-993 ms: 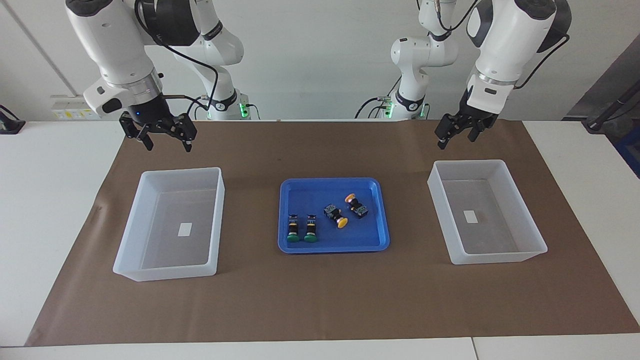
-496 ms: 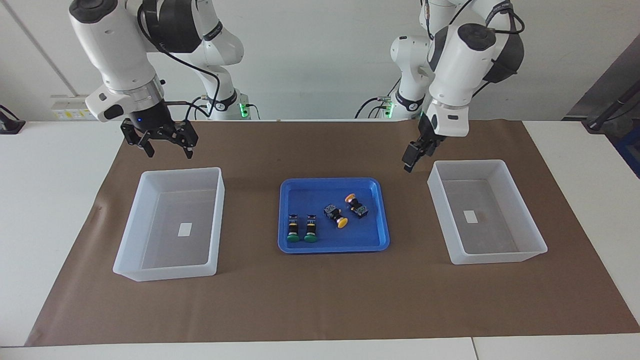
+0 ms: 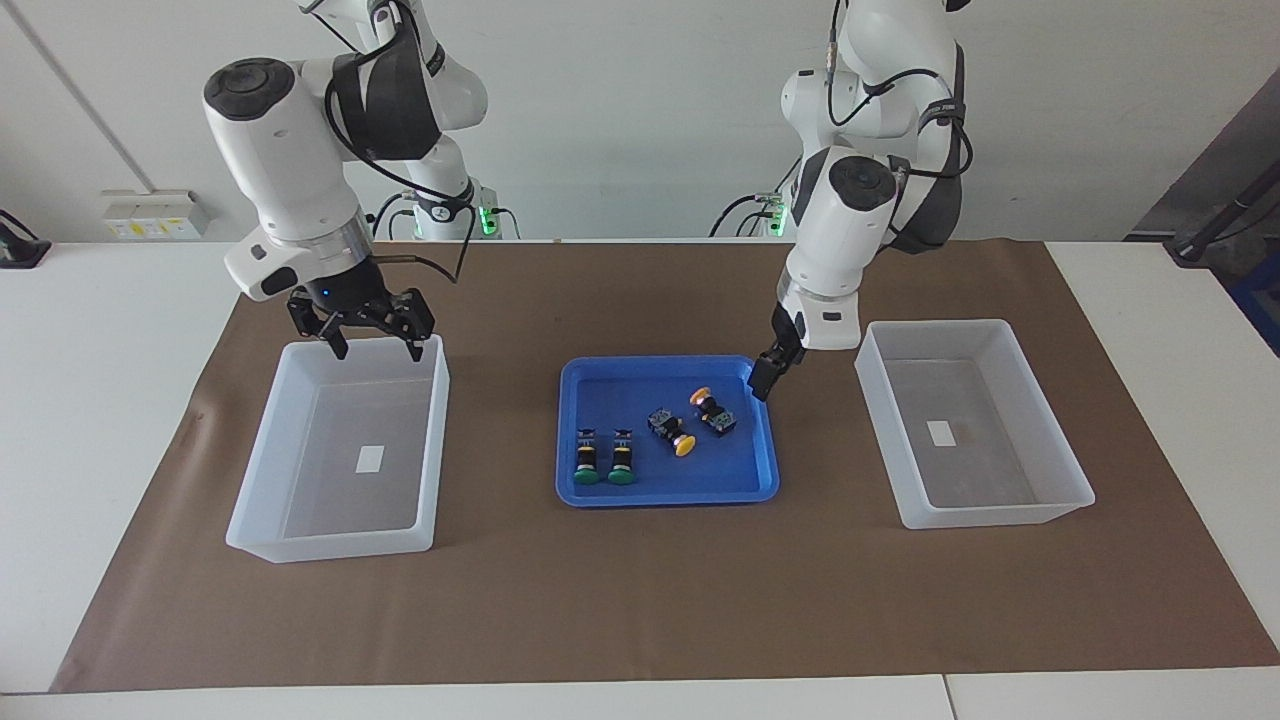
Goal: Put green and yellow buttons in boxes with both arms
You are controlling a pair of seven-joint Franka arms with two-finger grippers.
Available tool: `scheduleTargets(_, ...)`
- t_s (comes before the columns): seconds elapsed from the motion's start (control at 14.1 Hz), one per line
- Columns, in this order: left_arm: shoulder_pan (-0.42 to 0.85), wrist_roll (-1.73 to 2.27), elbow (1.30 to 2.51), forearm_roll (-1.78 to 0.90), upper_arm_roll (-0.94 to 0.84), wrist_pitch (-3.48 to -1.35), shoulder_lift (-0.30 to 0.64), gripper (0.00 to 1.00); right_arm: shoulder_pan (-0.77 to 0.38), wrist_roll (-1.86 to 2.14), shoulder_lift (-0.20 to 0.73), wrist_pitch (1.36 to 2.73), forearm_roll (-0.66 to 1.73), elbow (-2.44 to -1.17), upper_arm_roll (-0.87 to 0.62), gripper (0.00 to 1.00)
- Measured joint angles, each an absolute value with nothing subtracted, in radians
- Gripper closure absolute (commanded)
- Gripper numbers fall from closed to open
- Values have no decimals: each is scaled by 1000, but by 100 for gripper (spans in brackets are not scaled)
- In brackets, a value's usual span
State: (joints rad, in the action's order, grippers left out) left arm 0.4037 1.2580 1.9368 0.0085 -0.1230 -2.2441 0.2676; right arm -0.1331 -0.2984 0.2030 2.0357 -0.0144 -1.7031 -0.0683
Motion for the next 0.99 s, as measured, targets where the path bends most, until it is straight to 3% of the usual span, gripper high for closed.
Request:
scheduleTargets(0.43,429,1296,1942,20,-117,-2304,331,0,-193,-385,317,2170,-46,-1700,-69,0)
scheduleTargets(0.57,431,1296,1945,20,-118,-2313,334,7,-214,-389,345,2212,-46,-1699,-69,0)
scheduleTargets(0.78,439,1296,1946,21,-118,-2323,347,48,-281,-468,399,2261,-46,-1696,-70,0)
scheduleTargets(0.85,440,1296,1946,21,-118,-2325,351,64,-306,-496,415,2267,-46,-1684,-70,0)
scheduleTargets(0.92,440,1296,1946,22,-118,-2326,353,88,-330,-528,429,2268,-47,-1672,-70,0)
scheduleTargets(0.99,440,1296,1945,22,-118,-2327,354,100,-353,-565,442,2268,-57,-1661,-70,0)
